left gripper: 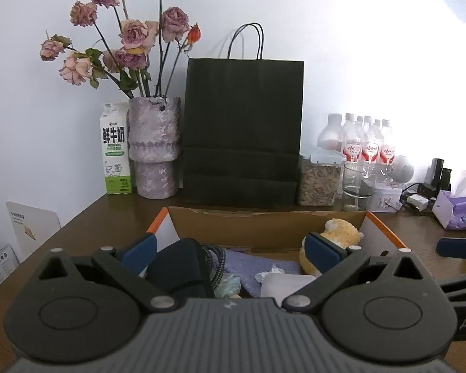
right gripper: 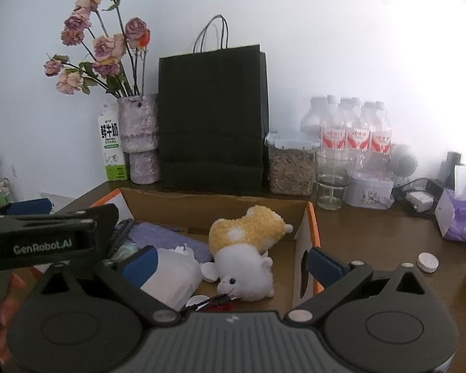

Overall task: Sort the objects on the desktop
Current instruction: 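Withdraw both grippers from the box toward the table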

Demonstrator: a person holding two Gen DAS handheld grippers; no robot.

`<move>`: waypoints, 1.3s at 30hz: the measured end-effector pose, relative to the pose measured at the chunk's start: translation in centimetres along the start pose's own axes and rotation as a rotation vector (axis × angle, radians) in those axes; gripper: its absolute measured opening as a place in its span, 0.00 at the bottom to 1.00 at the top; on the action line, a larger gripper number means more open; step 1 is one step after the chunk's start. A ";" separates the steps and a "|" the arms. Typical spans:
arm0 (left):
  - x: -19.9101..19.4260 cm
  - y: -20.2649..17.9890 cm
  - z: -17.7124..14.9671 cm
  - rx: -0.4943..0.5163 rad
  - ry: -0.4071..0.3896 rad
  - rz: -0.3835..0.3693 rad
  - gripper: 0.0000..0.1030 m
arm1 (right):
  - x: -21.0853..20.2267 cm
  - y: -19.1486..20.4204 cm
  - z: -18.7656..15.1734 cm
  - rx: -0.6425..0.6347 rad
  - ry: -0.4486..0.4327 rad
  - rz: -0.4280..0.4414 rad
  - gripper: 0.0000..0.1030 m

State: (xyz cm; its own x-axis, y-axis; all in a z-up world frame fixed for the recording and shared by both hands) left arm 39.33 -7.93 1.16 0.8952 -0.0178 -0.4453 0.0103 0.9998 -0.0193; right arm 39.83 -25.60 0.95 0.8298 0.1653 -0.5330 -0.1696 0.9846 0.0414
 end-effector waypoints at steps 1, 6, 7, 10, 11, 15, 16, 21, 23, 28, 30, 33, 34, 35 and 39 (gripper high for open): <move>-0.3 0.1 0.0 -0.003 -0.001 -0.002 1.00 | -0.2 0.2 0.0 -0.006 -0.003 0.002 1.00; -1.8 0.9 0.1 -0.025 -0.008 0.001 1.00 | -1.8 1.0 0.3 -0.023 -0.021 0.015 1.00; -2.2 1.0 0.1 -0.026 -0.011 0.004 1.00 | -2.1 1.1 0.2 -0.024 -0.024 0.017 1.00; -3.3 1.5 0.0 -0.031 -0.014 0.007 1.00 | -3.4 1.5 -0.1 -0.030 -0.032 0.022 1.00; -3.7 1.7 -0.1 -0.033 -0.014 0.006 1.00 | -3.9 1.6 -0.2 -0.032 -0.036 0.021 1.00; -5.4 2.3 -0.6 -0.035 -0.014 0.006 1.00 | -5.7 1.9 -1.2 -0.045 -0.038 0.014 1.00; -5.8 2.5 -0.8 -0.034 -0.013 0.007 1.00 | -6.1 1.9 -1.4 -0.048 -0.036 0.010 1.00; -7.6 3.2 -1.9 -0.023 0.001 0.013 1.00 | -8.1 1.4 -3.0 -0.048 -0.025 0.002 1.00; -8.2 3.4 -2.5 -0.016 0.014 0.012 1.00 | -8.8 1.1 -3.7 -0.045 -0.020 -0.004 1.00; -9.3 3.8 -4.0 -0.006 0.037 0.019 1.00 | -10.1 0.2 -5.7 -0.040 -0.001 -0.020 1.00; -9.5 3.9 -4.5 -0.005 0.050 0.027 1.00 | -10.5 -0.3 -6.7 -0.033 0.010 -0.024 1.00; -9.9 4.1 -5.3 0.005 0.068 0.040 1.00 | -10.6 -1.0 -8.3 -0.028 0.035 -0.025 1.00; -10.0 4.2 -5.7 0.008 0.073 0.046 1.00 | -10.6 -1.3 -8.8 -0.028 0.046 -0.028 1.00; -10.1 4.3 -6.0 0.011 0.079 0.051 1.00 | -10.4 -1.5 -9.4 -0.029 0.060 -0.030 1.00; -10.0 4.8 -7.2 -0.002 0.103 0.044 1.00 | -9.3 -2.4 -11.6 -0.040 0.125 -0.048 1.00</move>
State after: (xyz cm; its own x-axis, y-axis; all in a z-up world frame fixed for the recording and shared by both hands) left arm 27.24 -3.08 -0.89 0.8444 0.0250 -0.5351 -0.0291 0.9996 0.0007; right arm 26.35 -30.15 -3.98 0.7651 0.1078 -0.6349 -0.1545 0.9878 -0.0185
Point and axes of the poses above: each gripper's, at about its wrist camera, not at the fingertips, and x roughly the way its jaws point, y to its left, z to its top, the point moved 10 cm from there along x, roughly the way its jaws point, and after that the axes turned 7 degrees about y, right-handed, at the moved point
